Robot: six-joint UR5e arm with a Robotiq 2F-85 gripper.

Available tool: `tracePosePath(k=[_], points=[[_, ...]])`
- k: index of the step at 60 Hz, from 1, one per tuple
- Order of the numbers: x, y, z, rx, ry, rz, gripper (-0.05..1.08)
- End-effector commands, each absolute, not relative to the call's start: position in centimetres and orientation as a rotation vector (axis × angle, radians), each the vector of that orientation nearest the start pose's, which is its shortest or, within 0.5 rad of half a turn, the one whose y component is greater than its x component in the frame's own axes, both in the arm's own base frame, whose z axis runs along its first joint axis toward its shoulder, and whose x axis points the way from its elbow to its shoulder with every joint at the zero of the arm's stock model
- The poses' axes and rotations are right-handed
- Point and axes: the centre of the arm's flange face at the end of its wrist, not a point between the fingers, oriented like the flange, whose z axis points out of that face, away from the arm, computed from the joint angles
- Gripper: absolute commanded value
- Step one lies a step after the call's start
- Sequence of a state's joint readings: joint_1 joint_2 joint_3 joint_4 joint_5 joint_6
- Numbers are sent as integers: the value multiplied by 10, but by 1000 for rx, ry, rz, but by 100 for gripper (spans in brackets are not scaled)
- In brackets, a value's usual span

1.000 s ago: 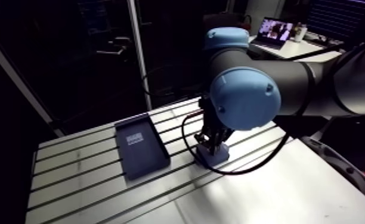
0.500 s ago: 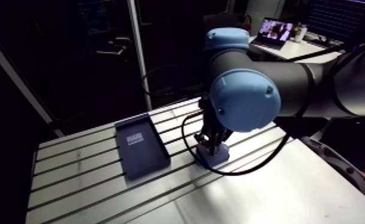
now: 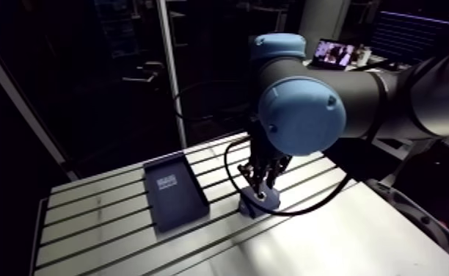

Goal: Pick up the bearing and press it into the housing until flush.

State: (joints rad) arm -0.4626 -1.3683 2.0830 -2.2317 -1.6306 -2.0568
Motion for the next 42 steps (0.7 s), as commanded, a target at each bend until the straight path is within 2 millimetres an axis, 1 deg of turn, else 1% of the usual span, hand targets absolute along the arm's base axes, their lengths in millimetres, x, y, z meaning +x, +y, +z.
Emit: tracePosePath(k=[1,4,6,8,9,10,11,12,13,16,18,19,20,21,22,23,24,25,26,27,29,30,31,32,33,36,39,42], points=[[-483,96,245,-48,3065,37,1],[-483,96,248,-48,3065,34,1],[-484,95,258,-50,3068,34,1],[-484,95,258,-50,3068,34,1],[-484,95,263,-52,3069,35,1],[-484,95,263,-52,3069,35,1],[-485,94,270,-53,3071,35,1],[-485,94,270,-53,3071,35,1],[-486,92,276,-59,3072,30,1],[-487,90,282,-63,3071,27,1],[-490,86,291,-60,3060,19,1],[-490,86,291,-60,3060,19,1],[-492,84,296,-60,3053,12,1],[-492,84,296,-60,3053,12,1],[-493,82,302,-60,3046,6,1],[-493,82,302,-60,3046,6,1],[-495,79,308,-56,3039,1,1],[-495,79,308,-56,3039,1,1],[-496,76,315,-46,3033,-2,1],[-496,76,315,-46,3033,-2,1],[-499,71,326,-25,3019,-8,1],[-499,71,326,-25,3019,-8,1],[-502,68,331,-20,3015,-7,1],[-502,68,331,-20,3015,-7,1],[-504,64,336,-19,3011,-9,1],[-505,61,340,-13,3008,-9,1],[-509,56,349,0,3005,-7,1],[-511,53,353,5,3005,-6,1]])
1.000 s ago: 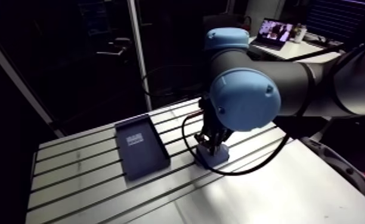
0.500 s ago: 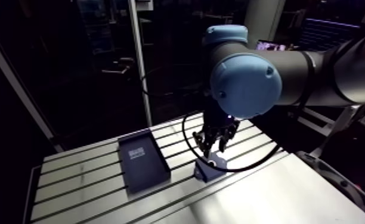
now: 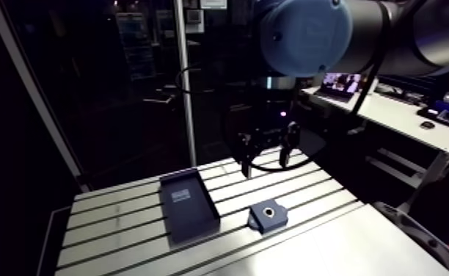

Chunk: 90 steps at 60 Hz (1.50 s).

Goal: Pick up the bearing and press it into the housing until flush.

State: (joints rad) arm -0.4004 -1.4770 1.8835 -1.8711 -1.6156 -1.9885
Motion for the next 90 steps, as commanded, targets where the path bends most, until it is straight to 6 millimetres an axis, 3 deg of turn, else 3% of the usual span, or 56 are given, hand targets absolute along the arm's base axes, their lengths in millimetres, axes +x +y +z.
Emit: tracePosePath(k=[1,13,32,62,90], points=[[-512,51,357,14,3005,-4,1],[-521,40,384,49,2998,3,1],[-535,7,425,22,3061,40,1],[-533,-39,467,-66,3127,12,1],[-526,-58,476,-74,3147,-12,1]])
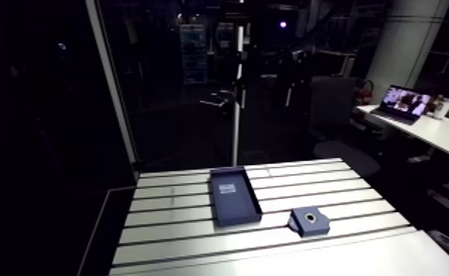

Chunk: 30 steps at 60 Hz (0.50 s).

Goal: Pick up the bearing and press it into the housing until flush.

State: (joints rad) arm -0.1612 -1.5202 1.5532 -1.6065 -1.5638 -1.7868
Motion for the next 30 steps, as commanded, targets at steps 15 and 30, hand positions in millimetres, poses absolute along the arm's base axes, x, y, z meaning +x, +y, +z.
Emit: tracePosePath(k=[15,30], points=[[-527,-62,472,-82,3141,-9,1],[-529,-63,473,-83,3144,-13,1]])
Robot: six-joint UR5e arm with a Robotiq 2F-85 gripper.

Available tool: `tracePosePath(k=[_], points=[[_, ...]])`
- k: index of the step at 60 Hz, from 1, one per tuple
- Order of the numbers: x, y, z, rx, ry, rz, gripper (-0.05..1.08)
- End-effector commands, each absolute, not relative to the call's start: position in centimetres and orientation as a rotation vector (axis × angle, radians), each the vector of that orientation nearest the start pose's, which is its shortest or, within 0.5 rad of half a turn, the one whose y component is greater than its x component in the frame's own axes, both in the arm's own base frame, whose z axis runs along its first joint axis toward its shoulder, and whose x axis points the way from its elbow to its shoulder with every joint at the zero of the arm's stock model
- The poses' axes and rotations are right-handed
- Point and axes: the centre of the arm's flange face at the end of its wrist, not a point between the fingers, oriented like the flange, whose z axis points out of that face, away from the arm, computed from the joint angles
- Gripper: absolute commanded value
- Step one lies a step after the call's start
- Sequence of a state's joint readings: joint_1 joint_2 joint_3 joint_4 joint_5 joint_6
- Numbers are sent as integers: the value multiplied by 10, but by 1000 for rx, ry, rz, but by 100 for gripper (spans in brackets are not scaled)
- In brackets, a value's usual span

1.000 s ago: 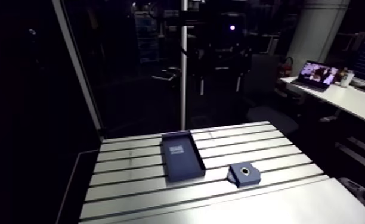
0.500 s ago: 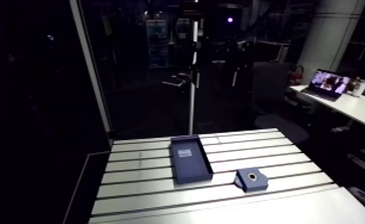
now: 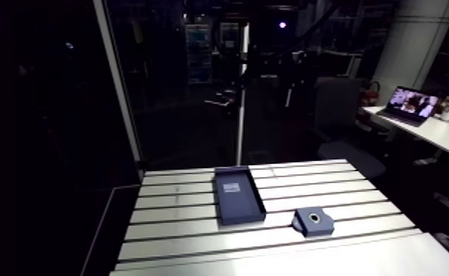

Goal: Pick up the bearing and press it into the housing until flush.

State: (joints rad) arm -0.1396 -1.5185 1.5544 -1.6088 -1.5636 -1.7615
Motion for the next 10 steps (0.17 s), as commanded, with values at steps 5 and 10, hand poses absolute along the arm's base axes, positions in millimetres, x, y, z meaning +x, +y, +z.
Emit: tracePosePath(k=[5,10], points=[[-529,-63,474,-86,3146,-12,1],[-530,-64,474,-86,3146,-14,1]])
